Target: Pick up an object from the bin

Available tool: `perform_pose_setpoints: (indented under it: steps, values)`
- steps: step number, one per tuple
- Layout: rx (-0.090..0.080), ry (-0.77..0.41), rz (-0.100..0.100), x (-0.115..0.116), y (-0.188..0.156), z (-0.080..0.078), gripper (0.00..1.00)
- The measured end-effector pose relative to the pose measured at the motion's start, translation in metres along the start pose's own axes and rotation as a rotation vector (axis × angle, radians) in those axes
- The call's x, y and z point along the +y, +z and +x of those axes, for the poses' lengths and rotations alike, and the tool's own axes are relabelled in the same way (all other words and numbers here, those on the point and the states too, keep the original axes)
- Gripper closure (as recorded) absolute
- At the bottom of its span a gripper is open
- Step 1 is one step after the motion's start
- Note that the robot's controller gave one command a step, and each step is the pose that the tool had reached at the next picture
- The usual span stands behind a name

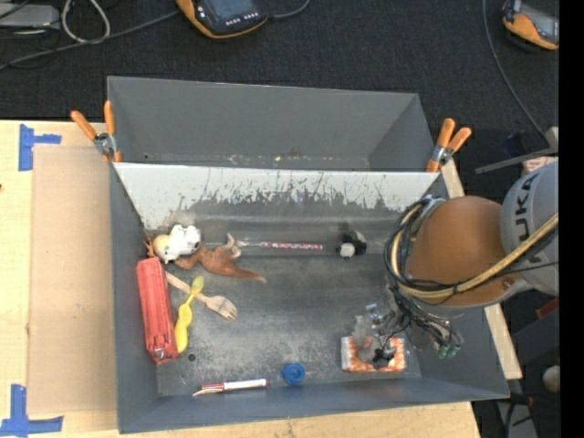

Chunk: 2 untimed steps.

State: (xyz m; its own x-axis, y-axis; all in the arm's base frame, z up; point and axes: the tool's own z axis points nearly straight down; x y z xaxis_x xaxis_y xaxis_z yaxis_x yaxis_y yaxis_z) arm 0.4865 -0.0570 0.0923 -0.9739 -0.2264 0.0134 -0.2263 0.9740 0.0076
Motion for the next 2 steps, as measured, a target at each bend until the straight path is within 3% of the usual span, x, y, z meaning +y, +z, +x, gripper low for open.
perform_pose_setpoints:
  steps: [1,2]
  values:
    - [-0.004,-0.029,-0.002,-0.032,-0.003,0.013,1.0]
    - [-0.032,-0.073,0.003,-0.021,0.018,0.01,0.0]
